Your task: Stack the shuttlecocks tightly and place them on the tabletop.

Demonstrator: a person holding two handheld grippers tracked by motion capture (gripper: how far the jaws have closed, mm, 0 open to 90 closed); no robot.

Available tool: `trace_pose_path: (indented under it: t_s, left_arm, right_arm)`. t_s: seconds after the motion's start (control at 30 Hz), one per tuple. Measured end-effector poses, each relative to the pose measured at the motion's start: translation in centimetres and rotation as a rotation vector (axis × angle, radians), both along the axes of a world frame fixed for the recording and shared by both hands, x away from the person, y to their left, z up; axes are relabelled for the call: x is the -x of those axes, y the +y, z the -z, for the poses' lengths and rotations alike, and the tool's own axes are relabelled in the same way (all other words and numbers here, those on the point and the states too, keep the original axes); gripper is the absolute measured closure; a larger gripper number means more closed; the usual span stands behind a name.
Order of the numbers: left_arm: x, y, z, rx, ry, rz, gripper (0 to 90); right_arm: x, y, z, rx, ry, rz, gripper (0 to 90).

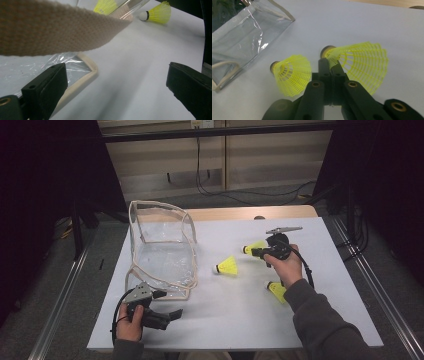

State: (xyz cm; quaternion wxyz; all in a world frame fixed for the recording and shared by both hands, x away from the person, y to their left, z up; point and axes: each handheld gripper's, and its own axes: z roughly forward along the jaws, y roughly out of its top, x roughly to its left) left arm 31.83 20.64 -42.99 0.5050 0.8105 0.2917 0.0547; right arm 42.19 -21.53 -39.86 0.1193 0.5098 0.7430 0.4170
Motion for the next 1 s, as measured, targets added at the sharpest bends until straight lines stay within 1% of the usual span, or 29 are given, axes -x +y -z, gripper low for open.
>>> trace_pose_path:
  t_s: [0.1, 0.27, 0.4, 0.47, 0.53, 0.67, 0.73, 1.0]
  left_arm:
    - [0.0, 0.0, 0.0, 0.002, -0.001, -0.003, 3.7]
    - [0.0, 0.1, -0.1, -0.001, -0.002, -0.002, 3.7]
    - [0.0, 0.1, -0.1, -0.003, -0.002, -0.002, 3.7]
    - [-0.1, 0.2, -0.1, -0.007, -0.001, -0.001, 3.7]
    - [0.0, 0.2, -0.1, -0.001, -0.001, -0.003, 3.7]
    - [0.0, 0.2, -0.2, -0.005, -0.002, -0.001, 3.7]
    - [0.0, 0.1, -0.2, -0.006, -0.003, -0.002, 3.7]
    - [0.0, 0.1, -0.2, -0.002, -0.004, -0.002, 3.7]
  right_arm:
    - [0.2, -0.1, 0.0, -0.007, 0.005, -0.002, 89.6]
    - [0.4, -0.3, -0.2, -0.003, 0.004, -0.013, 89.7]
    - [0.5, -0.6, -0.3, -0.013, 0.004, -0.010, 89.7]
    - [0.5, -0.6, -0.2, -0.011, 0.001, -0.015, 89.7]
    - [0.7, -0.6, -0.1, -0.010, 0.010, -0.019, 89.7]
    - [0.8, -0.7, -0.1, -0.012, 0.005, -0.026, 89.7]
    - [1.0, -0.8, -0.1, -0.015, 0.011, -0.025, 89.7]
    - [1.1, -0.9, 0.1, -0.018, 0.010, -0.035, 89.7]
